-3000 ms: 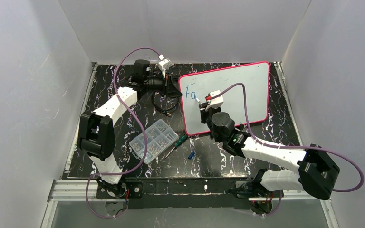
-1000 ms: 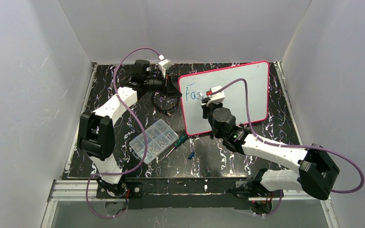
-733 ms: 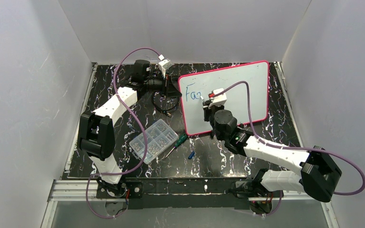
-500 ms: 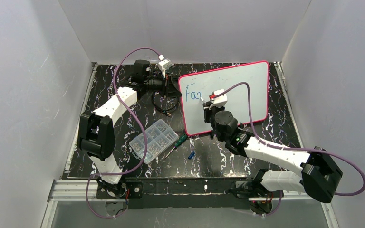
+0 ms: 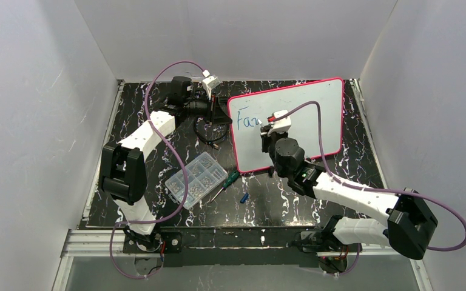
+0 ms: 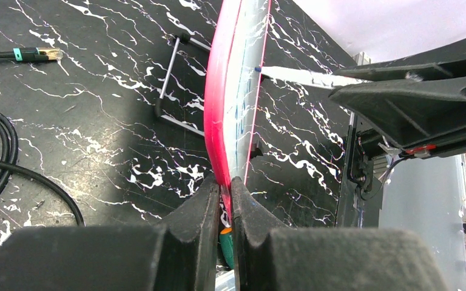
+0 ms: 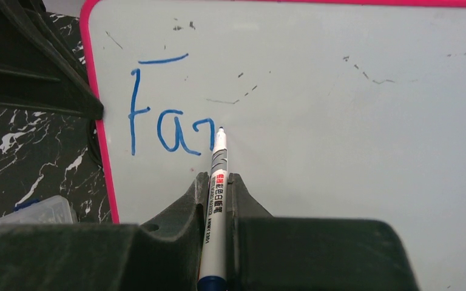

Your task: Write a sentence on the whiteboard

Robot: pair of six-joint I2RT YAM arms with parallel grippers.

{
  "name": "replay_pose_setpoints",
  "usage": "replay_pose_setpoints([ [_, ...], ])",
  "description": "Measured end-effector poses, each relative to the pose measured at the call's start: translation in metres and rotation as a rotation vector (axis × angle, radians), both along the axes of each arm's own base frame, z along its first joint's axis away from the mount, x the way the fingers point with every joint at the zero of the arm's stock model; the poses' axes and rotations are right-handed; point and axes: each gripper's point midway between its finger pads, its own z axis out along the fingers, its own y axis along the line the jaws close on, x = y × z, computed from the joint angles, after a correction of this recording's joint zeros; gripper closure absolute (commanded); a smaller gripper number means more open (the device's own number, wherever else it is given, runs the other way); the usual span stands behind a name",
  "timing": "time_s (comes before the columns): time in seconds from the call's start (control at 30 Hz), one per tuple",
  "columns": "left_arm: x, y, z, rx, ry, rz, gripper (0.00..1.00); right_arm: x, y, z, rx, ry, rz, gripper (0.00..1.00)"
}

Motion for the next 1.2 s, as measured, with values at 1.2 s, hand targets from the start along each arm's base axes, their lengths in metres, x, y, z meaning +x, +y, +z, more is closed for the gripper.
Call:
replay_pose_setpoints([
  [1.2, 0.000, 0.000, 0.000, -0.001, 0.002, -0.002, 1.00, 0.003, 0.000, 0.021, 0.011, -0.047, 0.001, 0.99],
])
